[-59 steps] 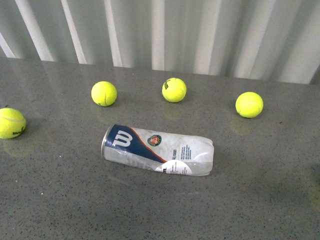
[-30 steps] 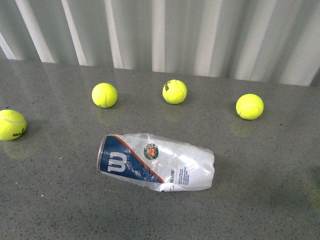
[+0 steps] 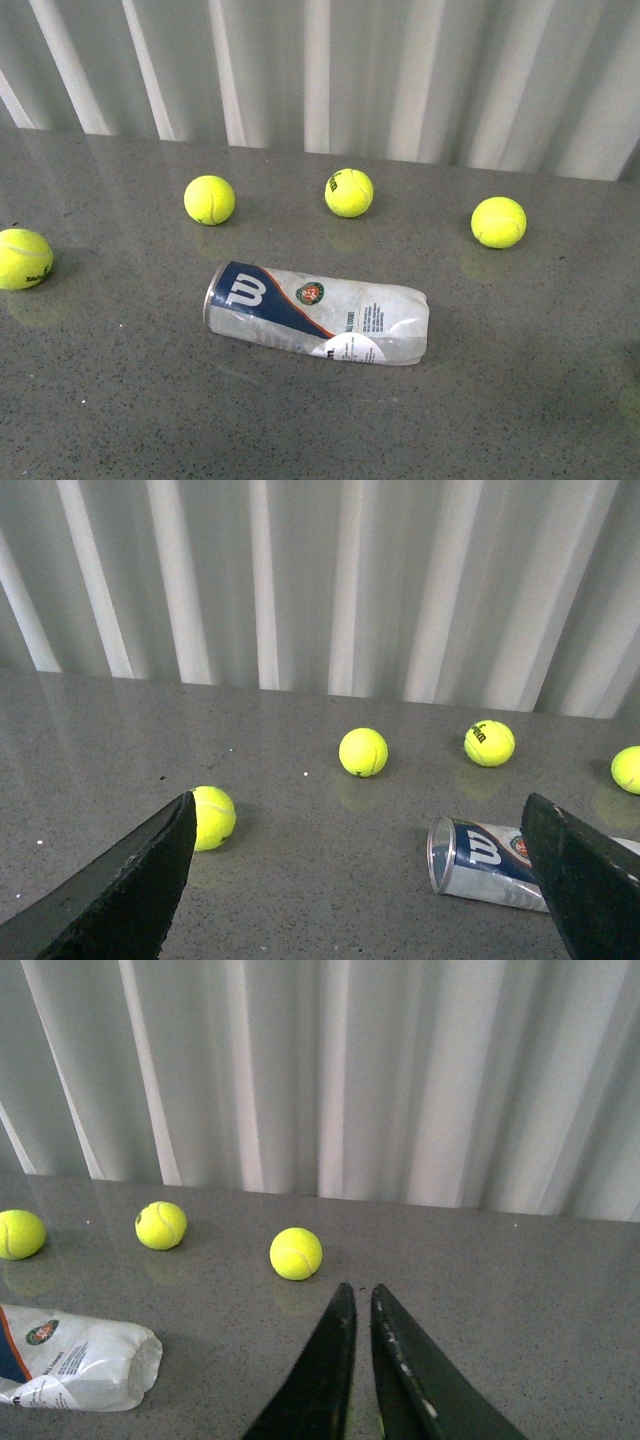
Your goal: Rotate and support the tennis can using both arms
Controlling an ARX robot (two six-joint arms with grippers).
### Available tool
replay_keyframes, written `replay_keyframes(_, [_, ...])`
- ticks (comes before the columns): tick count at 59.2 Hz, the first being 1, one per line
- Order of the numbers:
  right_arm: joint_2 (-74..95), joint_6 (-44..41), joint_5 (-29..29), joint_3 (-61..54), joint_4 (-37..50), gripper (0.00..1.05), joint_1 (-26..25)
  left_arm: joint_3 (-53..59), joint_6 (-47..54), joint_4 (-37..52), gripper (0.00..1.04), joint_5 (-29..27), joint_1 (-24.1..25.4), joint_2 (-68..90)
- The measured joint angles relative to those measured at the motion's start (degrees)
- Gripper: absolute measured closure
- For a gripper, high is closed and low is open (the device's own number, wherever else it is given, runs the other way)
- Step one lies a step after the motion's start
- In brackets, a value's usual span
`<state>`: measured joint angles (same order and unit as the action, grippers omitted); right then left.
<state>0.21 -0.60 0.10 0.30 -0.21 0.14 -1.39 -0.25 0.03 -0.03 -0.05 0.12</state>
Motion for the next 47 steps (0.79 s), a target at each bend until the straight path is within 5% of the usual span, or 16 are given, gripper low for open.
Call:
replay_keyframes(13, [0.0,0.0,0.0,0.0,0.0,0.52,0.0,-0.1,0.2,-0.4,0.07,0.0,0.0,0.3])
replay_keyframes(20, [0.0,0.0,0.0,0.0,0.0,0.29,0.0,-11.3,4.6,-24.1,0.07,-5.7,-1.9,14.6])
replay_keyframes(24, [0.0,0.0,0.0,0.0,0.0,0.17,0.0,-14.3,6.8,-26.8,0.07,-9.5,-4.9,16.9])
replay_keyframes(29, [0.0,0.1,0.0,0.0,0.0,0.05,0.0,-17.7,9.4,-22.7,0.07,-11.6,-8.4,20.7])
replay_keyframes(47, [0.0,0.0,0.0,0.0,0.0,0.07,0.0,-32.9,9.4,10.3,0.07,-0.2,-11.4,66.9])
